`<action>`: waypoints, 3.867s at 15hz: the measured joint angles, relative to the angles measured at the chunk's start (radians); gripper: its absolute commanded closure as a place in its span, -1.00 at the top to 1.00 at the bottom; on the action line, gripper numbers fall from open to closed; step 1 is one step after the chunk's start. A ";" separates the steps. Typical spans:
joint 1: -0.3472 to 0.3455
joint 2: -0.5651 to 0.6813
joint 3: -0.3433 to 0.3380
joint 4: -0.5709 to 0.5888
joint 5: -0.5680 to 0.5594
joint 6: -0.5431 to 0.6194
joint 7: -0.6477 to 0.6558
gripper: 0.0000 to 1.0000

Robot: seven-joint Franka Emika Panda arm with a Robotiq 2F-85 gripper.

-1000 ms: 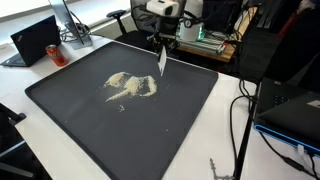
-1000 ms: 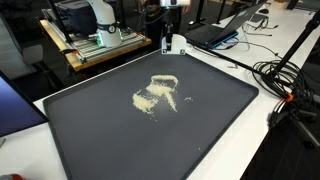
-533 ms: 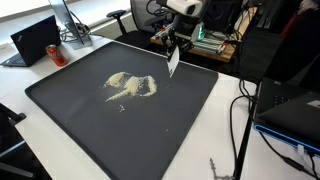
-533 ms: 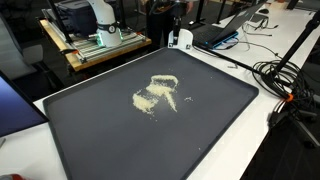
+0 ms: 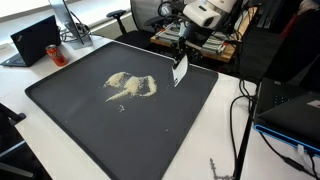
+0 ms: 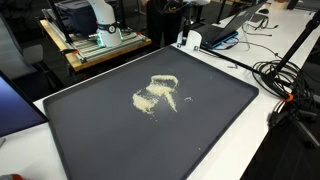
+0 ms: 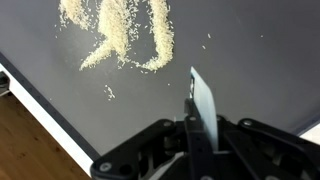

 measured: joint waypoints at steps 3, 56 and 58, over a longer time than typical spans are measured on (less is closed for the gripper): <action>0.027 0.065 -0.008 0.064 -0.053 -0.069 0.058 -0.98; -0.297 -0.144 -0.211 0.186 0.940 -0.202 -0.854 -0.98; -0.311 -0.147 -0.230 0.184 0.975 -0.202 -0.877 -0.98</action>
